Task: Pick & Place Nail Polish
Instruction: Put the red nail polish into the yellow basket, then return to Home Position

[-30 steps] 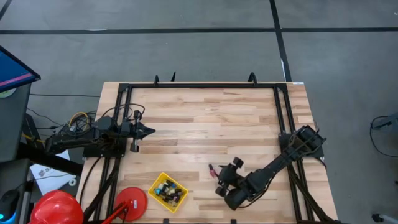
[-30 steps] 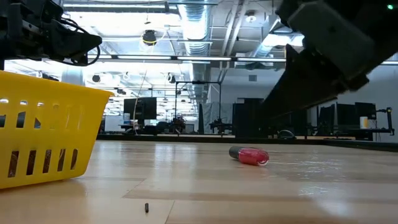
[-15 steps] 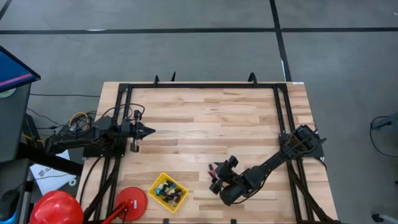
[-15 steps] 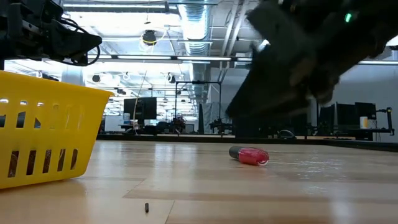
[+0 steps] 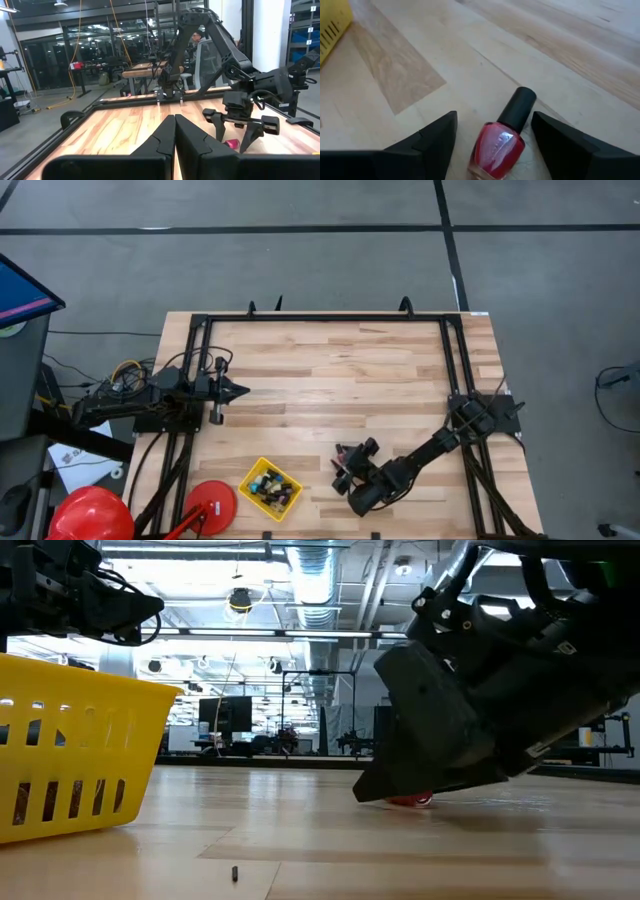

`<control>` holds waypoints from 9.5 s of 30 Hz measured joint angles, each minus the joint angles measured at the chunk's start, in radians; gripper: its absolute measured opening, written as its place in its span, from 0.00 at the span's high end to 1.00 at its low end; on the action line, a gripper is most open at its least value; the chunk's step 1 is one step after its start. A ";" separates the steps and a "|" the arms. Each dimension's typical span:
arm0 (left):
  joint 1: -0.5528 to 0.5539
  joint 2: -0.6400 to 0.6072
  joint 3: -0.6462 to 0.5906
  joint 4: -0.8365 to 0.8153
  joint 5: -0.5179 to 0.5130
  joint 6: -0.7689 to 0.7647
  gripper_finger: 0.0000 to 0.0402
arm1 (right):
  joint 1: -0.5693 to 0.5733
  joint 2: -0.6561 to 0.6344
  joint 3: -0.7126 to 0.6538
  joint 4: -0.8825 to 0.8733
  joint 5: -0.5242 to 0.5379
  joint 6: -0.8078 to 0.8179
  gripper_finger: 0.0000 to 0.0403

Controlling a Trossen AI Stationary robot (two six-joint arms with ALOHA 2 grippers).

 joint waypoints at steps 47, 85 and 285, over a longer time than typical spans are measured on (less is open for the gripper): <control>0.000 0.000 0.000 0.000 0.000 0.000 1.00 | -0.148 -0.036 0.249 0.563 -0.266 -0.914 0.71; 0.000 0.000 0.000 0.000 0.000 0.000 1.00 | -0.091 0.140 0.828 -0.050 -0.408 -1.141 0.60; 0.000 0.007 0.000 0.016 0.000 0.000 1.00 | -0.399 -2.162 -1.161 0.241 -0.727 -1.350 1.00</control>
